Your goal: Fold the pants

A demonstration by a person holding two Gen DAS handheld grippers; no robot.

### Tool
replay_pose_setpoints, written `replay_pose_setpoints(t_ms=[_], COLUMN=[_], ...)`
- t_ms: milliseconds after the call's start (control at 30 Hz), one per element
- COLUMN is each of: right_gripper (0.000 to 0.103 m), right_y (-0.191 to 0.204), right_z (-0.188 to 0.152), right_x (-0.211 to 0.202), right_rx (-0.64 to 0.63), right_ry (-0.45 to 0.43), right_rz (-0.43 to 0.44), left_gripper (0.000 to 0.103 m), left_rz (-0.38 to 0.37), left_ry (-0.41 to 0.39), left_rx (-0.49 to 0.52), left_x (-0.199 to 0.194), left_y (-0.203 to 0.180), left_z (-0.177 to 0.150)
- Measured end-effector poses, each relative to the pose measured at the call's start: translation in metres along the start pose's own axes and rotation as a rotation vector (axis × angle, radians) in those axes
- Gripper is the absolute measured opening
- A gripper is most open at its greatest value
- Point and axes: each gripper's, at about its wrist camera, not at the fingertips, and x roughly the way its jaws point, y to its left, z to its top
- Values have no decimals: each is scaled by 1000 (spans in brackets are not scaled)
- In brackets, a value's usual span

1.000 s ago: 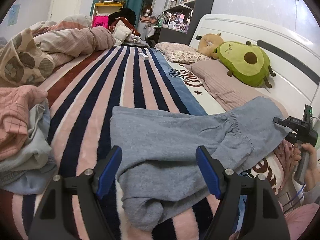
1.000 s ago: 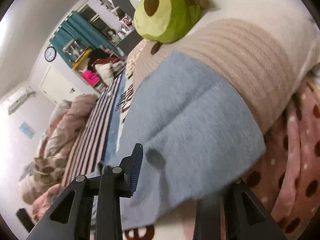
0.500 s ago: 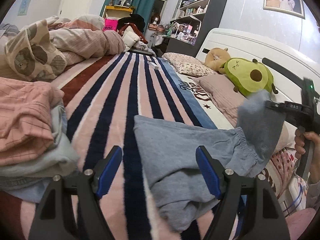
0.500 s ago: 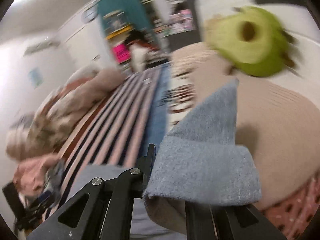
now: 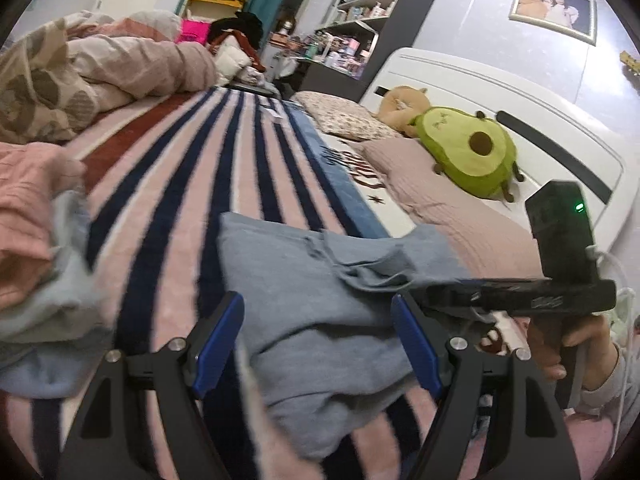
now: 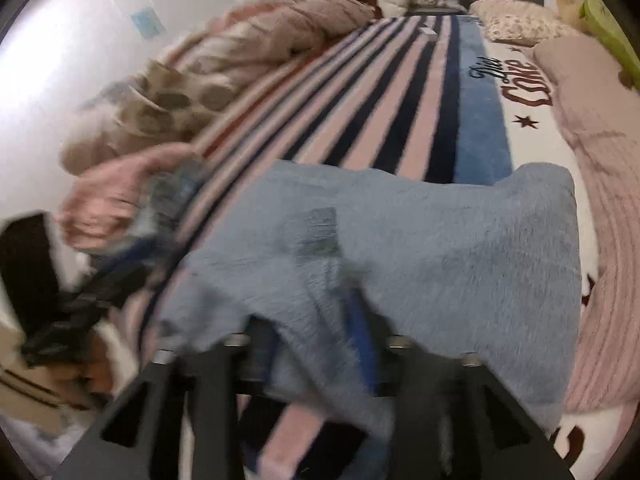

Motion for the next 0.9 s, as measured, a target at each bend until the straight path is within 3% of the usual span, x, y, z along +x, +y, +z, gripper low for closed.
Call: replay_pose_setpoints(t_ms=[100,267,333,433,800,833,900], right_gripper=[46,50,50,50,50,50,50], right_y=[-3,-34,-45,-57,-63,-64,-65], right_z=[1,3,2,5,3,3,3], right_x=[-28,-60,-63,-67,-63,-62,-61], right_rx=[-17,84,111,147,164,167,172], right_ry=[-73,-182,-191,-204,-201,-201,-197], right_rz=[-21,-108,-141,-117,-92,-94,-95], left_gripper=[73,73,73,73,73,71,31], left_rz=[-82,-159,-156,-144,-92,-74,-34], left_ry=[21,99,140,188,167,154,138], left_rx=[-27,-74,-80,-123,-212,-210,-212], left_x=[11,38,50,68,95,98,102], left_y=[-11,-24,-30,-34,-37,-37,-34], left_z=[5,7,5,1,7,7,6])
